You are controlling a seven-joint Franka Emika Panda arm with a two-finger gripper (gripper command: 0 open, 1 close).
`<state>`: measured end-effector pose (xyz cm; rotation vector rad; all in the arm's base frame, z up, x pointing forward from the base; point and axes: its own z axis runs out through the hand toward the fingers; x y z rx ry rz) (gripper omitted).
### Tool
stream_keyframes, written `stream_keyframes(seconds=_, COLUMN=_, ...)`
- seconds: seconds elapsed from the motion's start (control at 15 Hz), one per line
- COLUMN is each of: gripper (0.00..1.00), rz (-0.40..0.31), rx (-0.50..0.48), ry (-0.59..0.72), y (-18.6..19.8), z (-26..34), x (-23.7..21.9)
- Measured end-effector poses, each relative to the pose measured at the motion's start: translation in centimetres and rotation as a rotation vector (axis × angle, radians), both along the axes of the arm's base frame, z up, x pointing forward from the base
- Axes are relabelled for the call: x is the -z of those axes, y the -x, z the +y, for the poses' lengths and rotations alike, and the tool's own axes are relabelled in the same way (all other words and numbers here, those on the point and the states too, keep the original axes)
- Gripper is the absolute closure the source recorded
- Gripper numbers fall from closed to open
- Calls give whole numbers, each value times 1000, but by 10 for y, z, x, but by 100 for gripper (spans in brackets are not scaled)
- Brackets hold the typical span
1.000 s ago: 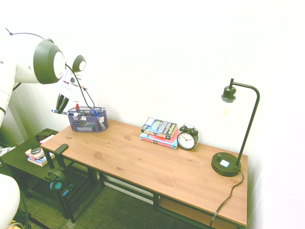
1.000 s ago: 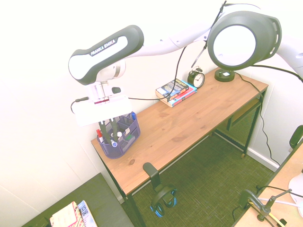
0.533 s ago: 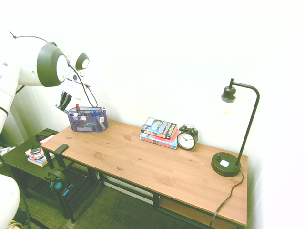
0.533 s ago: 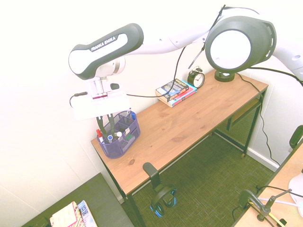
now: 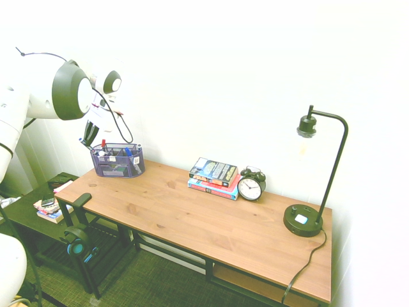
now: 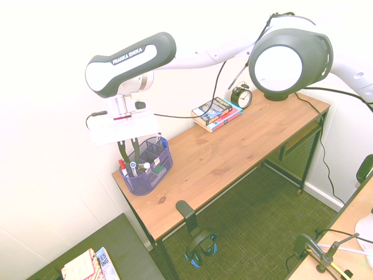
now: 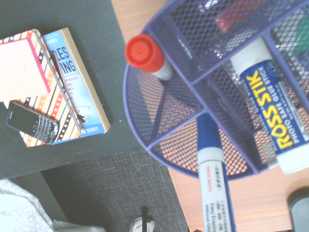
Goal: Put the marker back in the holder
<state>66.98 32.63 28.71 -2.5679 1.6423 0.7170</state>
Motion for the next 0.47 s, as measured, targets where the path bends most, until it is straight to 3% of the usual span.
stream_keyframes(seconds=0.33, gripper=0, rz=-45, rx=-14, ry=14, y=-8, z=-3, x=-22)
stream_keyframes(seconds=0.47, gripper=0, rz=-139, rx=-51, ry=63, y=-14, z=-12, x=-58)
